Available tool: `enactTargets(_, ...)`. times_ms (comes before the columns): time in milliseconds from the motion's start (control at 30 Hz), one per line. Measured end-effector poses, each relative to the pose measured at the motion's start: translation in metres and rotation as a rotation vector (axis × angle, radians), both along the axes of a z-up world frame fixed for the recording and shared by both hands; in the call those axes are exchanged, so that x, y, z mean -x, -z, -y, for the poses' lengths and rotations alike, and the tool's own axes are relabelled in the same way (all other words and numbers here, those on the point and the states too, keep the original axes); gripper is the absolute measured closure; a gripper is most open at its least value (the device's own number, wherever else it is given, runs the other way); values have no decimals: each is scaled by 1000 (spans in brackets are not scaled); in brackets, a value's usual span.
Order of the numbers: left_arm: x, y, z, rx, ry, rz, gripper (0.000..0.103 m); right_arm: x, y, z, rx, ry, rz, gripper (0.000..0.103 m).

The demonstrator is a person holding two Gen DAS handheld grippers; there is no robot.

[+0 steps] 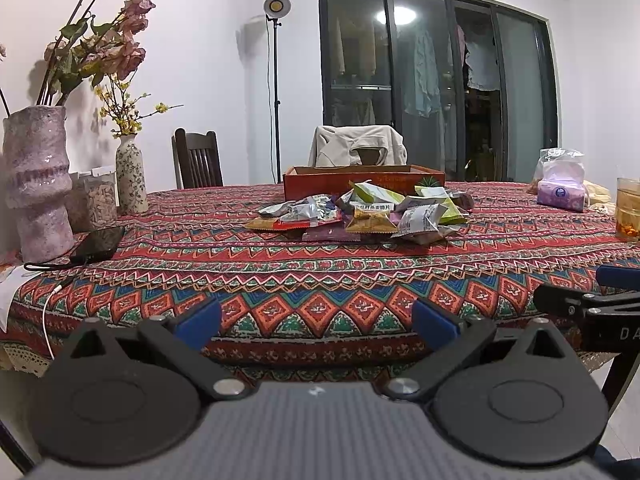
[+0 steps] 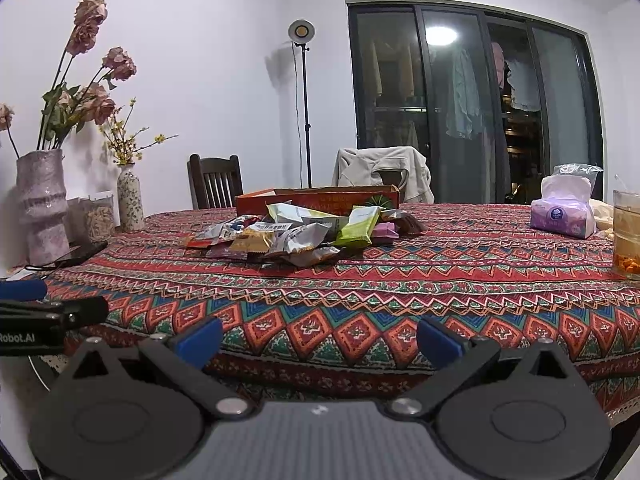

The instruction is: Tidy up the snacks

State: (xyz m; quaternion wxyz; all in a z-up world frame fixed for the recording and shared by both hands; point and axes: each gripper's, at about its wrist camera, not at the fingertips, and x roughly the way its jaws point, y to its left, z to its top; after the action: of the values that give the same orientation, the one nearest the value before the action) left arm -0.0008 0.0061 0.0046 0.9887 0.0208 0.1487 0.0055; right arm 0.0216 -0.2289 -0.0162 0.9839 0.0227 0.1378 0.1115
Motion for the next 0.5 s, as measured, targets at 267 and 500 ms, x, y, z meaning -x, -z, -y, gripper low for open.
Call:
enactTargets(267,0,-1,2,3,6,-3,0,-2,2,3,-11,-2,-15,0)
enactTargets(500,1,-1,3,4,3,-2,0,-1,2,4,-12,0,-14,0)
